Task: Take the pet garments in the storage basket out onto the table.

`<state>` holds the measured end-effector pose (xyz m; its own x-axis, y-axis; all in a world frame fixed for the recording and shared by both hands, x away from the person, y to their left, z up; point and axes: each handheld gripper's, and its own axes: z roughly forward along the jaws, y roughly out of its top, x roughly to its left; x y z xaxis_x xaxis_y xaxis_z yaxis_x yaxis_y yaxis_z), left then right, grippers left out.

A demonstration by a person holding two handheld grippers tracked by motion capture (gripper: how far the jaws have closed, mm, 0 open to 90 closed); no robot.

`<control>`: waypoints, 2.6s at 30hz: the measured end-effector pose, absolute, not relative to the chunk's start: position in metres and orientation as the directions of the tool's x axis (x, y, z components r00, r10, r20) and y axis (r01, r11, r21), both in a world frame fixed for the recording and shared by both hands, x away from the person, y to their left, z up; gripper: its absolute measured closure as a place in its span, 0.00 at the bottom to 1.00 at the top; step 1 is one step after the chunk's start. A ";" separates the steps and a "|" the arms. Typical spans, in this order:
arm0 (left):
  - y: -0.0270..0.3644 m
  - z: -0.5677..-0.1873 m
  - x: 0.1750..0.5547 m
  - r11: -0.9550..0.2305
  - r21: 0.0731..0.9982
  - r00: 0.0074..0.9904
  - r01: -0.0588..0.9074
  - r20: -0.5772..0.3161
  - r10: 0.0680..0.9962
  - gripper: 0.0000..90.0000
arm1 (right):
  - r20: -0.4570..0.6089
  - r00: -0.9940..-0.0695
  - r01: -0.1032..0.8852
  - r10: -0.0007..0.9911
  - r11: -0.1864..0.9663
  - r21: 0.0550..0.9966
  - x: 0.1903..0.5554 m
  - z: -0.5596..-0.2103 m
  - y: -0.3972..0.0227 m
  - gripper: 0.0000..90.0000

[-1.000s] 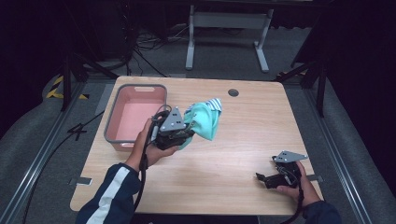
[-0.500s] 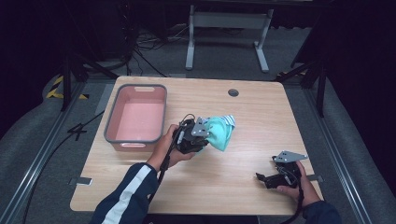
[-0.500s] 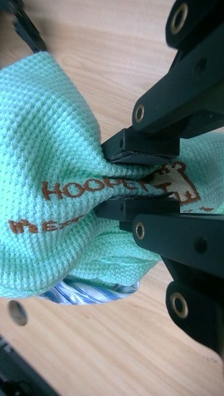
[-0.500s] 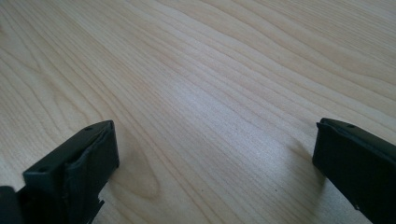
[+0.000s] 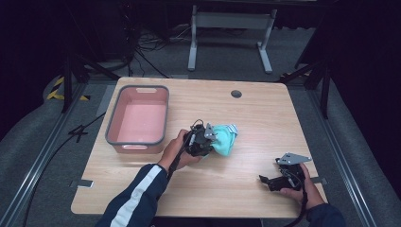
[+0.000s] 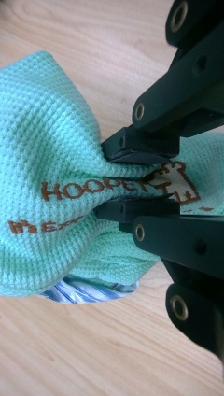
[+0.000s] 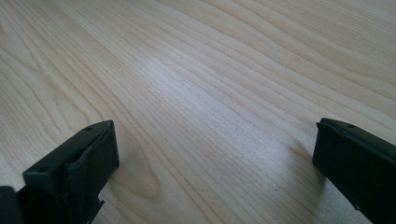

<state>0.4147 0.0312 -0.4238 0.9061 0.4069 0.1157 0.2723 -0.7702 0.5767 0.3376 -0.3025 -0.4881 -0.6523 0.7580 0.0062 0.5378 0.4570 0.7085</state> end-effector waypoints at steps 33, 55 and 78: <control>0.040 -0.417 0.397 -0.798 0.560 0.937 0.222 0.102 0.333 0.23 | 0.006 -0.652 0.538 0.758 0.457 0.709 0.338 -0.488 -0.302 0.01; 0.087 -0.396 0.350 -0.834 0.538 0.935 0.118 0.223 0.277 0.24 | 0.006 -0.652 0.538 0.758 0.458 0.708 0.338 -0.488 -0.303 0.01; 0.157 -0.423 0.324 -0.872 0.455 0.903 0.181 0.274 0.331 0.23 | 0.006 -0.650 0.539 0.760 0.456 0.708 0.337 -0.488 -0.303 0.01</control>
<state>0.3243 0.1567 -0.4226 0.9032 0.3307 0.2737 0.1814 -0.8719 0.4549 0.3373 -0.3025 -0.4880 -0.6501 0.7598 0.0059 0.5391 0.4558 0.7082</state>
